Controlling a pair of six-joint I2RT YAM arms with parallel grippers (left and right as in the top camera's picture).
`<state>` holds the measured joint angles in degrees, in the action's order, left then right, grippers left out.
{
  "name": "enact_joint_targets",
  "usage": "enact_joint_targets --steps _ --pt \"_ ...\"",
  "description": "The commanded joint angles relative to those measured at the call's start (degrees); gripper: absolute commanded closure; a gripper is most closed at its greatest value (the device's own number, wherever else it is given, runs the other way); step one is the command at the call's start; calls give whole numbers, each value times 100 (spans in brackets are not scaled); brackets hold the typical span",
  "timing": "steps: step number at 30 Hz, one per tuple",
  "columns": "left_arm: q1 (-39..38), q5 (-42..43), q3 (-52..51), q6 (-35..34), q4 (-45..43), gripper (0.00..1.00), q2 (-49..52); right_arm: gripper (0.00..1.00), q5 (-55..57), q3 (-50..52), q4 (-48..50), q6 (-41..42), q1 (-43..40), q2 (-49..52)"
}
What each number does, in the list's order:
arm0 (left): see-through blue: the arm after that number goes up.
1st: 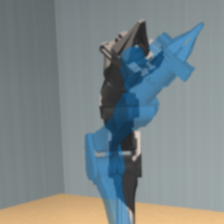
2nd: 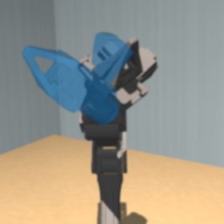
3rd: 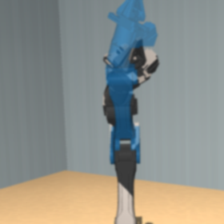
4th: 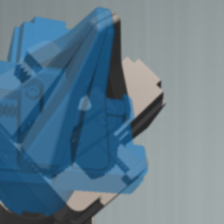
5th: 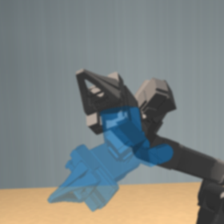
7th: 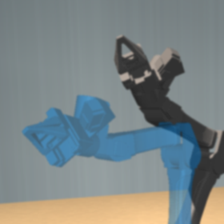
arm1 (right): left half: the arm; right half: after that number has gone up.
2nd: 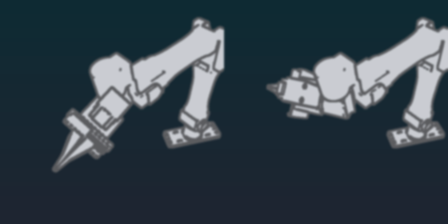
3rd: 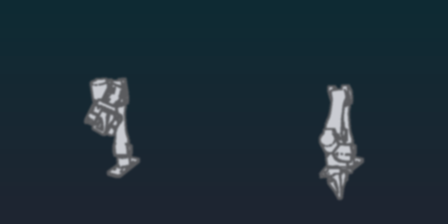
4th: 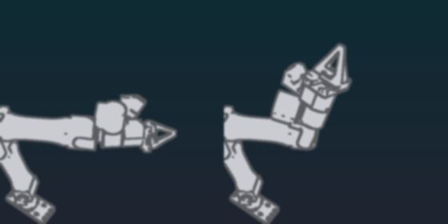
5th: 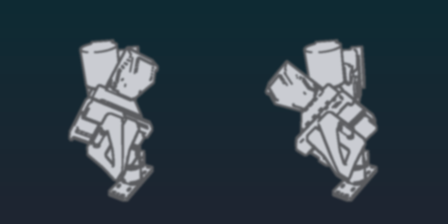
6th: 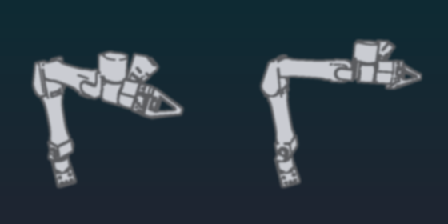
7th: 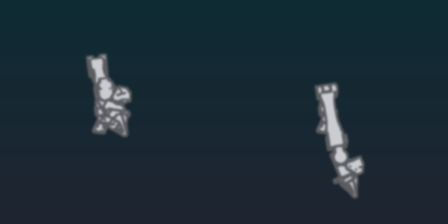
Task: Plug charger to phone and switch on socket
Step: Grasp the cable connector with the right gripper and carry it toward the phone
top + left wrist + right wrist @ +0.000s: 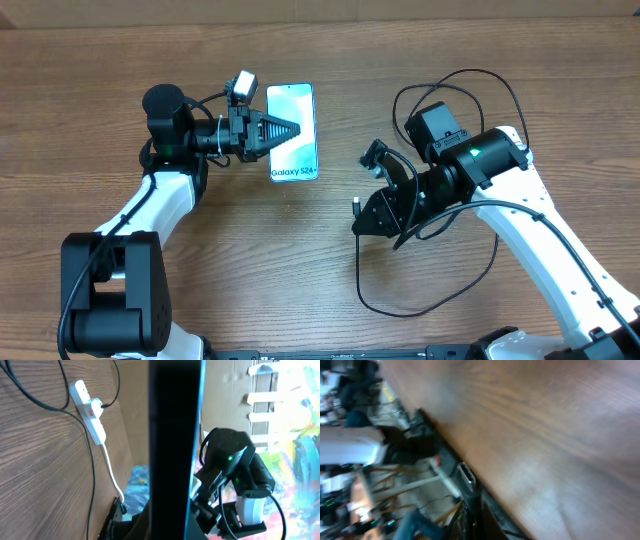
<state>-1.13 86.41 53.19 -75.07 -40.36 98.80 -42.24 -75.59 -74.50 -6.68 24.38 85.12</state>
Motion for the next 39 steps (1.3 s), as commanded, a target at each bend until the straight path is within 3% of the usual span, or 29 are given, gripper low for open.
enact_joint_targets --steps 1,6,9,12,16,21,29,32,39 --pt "-39 177 166 293 -61 96 2 92 1012 179 435 267 13 -20" --pt "-28 236 166 306 -61 96 2 79 1617 1261 1941 1143 66 -13" --pt "-28 313 166 315 -61 96 2 63 1628 1753 2682 1602 66 -13" --pt "-28 341 166 315 -63 96 2 44 1722 1893 2935 1637 66 -13" --pt "-28 321 166 334 -63 96 2 35 2146 1893 2983 1676 116 -13" --pt "50 326 166 293 -61 96 2 34 3453 1897 3351 2164 533 173" --pt "896 411 166 -129 -52 96 2 37 4572 1895 4188 2396 1209 874" --pt "1003 411 166 -122 -48 96 2 42 4651 1891 4498 2492 1261 1237" --pt "1010 411 166 -120 -48 96 4 43 4645 1884 4883 2494 1447 1790"
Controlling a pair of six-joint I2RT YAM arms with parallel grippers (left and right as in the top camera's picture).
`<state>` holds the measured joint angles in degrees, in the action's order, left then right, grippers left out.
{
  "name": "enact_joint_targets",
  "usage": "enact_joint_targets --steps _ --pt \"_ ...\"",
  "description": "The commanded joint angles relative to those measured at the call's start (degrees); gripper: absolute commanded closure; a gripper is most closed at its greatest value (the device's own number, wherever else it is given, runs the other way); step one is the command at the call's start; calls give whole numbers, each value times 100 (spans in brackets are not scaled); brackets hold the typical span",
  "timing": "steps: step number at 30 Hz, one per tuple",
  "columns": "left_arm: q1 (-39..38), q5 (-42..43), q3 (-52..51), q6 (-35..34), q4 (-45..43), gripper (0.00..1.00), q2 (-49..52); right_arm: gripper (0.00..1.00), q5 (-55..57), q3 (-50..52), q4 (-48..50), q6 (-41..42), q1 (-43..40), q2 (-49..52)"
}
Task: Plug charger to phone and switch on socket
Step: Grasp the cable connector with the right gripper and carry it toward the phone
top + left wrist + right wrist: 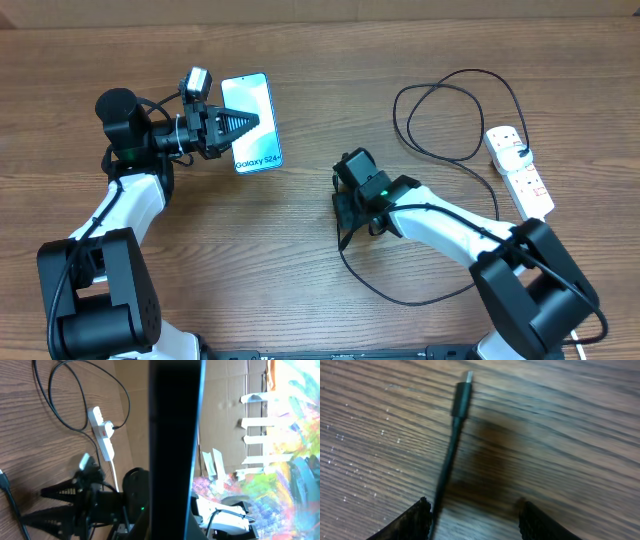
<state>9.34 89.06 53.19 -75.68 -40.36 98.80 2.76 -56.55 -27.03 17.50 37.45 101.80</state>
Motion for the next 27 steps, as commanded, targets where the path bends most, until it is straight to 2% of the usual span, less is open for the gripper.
enact_joint_targets --steps 1,7,10,19,21,24,27 --pt "-35 146 166 -57 -48 96 4 43 149 -20 262 74 205 177" --pt "-37 142 166 -59 -46 96 4 44 306 -20 555 74 348 236" --pt "-37 144 166 -63 -44 96 4 48 632 -20 549 76 348 448" --pt "-37 140 166 -166 -42 96 4 78 501 -17 -144 227 487 944" --pt "-37 136 166 -164 -42 96 4 94 402 -15 -155 227 553 949" --pt "-37 142 166 -164 -42 96 4 96 398 -24 -201 227 627 946" --pt "-37 146 166 -142 -42 96 4 96 79 -254 -662 225 566 925"
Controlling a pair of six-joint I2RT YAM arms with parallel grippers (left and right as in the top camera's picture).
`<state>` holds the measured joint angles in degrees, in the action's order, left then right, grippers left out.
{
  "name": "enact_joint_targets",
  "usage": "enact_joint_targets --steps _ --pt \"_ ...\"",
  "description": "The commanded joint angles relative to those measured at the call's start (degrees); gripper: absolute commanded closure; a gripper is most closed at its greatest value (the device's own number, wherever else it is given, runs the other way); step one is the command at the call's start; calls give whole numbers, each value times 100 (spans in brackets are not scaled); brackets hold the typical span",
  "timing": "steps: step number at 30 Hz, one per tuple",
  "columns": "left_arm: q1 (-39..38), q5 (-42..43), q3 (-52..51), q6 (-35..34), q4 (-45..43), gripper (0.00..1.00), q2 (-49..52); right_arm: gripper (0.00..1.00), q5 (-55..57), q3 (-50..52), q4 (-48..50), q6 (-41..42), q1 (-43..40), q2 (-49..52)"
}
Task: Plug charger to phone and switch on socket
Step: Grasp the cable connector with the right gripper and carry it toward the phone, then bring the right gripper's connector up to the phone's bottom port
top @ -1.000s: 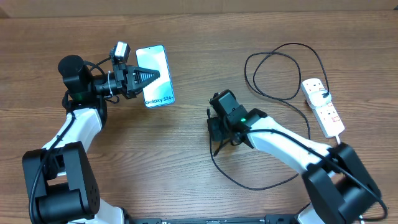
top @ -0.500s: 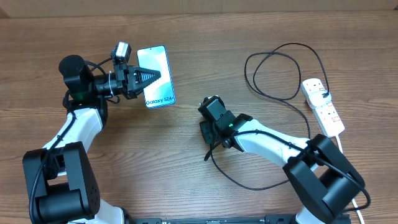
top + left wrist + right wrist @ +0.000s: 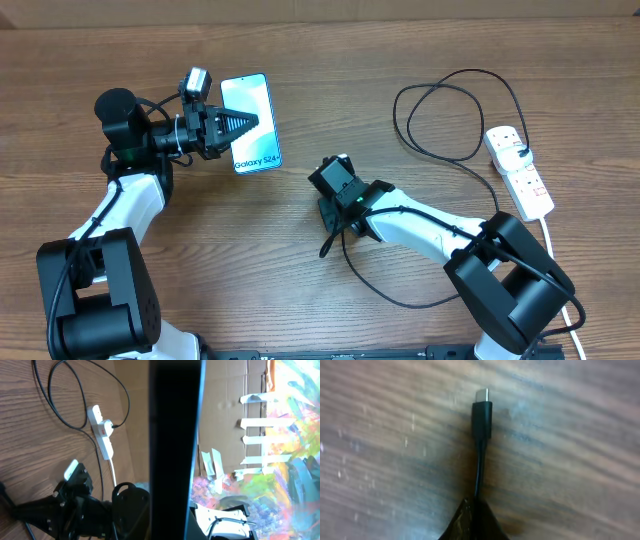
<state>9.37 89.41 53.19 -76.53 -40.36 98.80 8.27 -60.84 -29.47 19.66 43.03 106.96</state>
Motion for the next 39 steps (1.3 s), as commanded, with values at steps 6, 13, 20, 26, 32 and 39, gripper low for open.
enact_joint_targets --steps 6,13,20,26,32,39 --pt "-39 111 166 234 -42 96 4 96 -1574 -857 -1996 -380 -428 -249" --pt "-46 9 166 417 -44 96 4 96 -3545 -1010 -2859 -669 -614 -2389" --pt "-391 -706 166 415 -44 96 4 96 -4229 -505 -2015 -111 -448 -3283" --pt "-844 -1054 166 411 -44 96 4 96 -4356 -323 -1049 457 -372 -3182" --pt "-850 -1115 166 133 -46 96 4 96 -4339 -323 -994 452 -372 -3150" --pt "-866 -1137 166 -37 -48 96 4 96 -4183 -323 -745 461 -372 -2983"
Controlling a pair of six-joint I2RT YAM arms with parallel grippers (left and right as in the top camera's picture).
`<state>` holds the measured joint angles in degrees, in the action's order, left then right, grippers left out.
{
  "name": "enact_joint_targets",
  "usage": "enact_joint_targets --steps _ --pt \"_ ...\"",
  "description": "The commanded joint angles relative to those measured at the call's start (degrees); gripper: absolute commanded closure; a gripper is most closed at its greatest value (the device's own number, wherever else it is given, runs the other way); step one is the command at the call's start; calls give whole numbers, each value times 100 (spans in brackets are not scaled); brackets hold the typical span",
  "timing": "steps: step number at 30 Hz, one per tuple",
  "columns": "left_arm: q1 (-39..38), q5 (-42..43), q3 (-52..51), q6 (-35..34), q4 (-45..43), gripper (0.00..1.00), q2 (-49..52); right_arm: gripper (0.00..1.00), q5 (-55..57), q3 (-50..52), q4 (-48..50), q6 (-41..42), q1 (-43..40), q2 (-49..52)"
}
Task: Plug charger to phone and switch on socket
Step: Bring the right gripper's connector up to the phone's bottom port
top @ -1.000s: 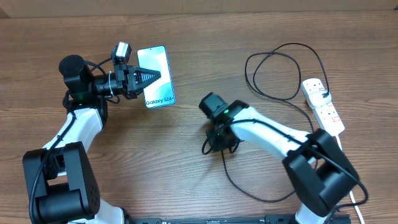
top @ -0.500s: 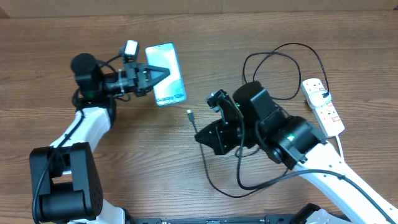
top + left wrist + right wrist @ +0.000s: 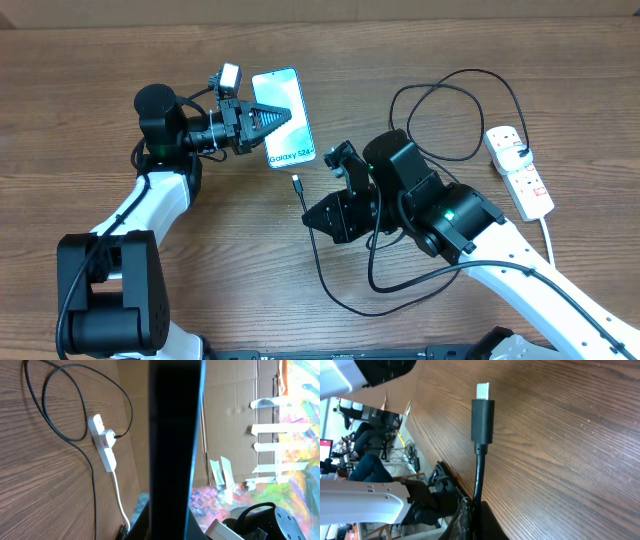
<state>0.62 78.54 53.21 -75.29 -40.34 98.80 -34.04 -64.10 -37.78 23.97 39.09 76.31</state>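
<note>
My left gripper [image 3: 272, 121] is shut on a Galaxy phone [image 3: 284, 118] and holds it above the table, screen up. In the left wrist view the phone [image 3: 175, 435] shows edge-on as a dark bar. My right gripper [image 3: 314, 217] is shut on the black charger cable [image 3: 312, 262], a little behind its plug [image 3: 297, 183]. The plug [image 3: 482, 412] sticks out ahead of the right gripper [image 3: 472, 522] with its metal tip just below the phone's bottom edge. A white socket strip [image 3: 518, 168] with a red switch [image 3: 102, 441] lies at the far right.
The cable [image 3: 455, 105] loops across the table between the right arm and the socket strip, where a plug is inserted. A white cord [image 3: 117, 492] leaves the strip toward the table edge. Cardboard walls stand behind the table.
The left gripper has moved right with the phone. The right gripper, then low on the table and shut on the cable, is now raised with the plug pointing toward the phone's bottom edge.
First the left gripper held the phone near the middle and the right gripper held the plug raised. Then the phone was further left and the right gripper was open over the plug lying on the table. It shut on the cable, and now both meet mid-table.
</note>
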Motion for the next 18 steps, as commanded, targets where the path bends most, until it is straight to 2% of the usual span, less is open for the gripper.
enact_joint_targets --steps 1,18 --pt "9 -48 164 -210 -50 96 4 96 48 2 138 31 22 98" --pt "9 275 164 -472 -50 96 4 96 306 2 302 289 17 109"
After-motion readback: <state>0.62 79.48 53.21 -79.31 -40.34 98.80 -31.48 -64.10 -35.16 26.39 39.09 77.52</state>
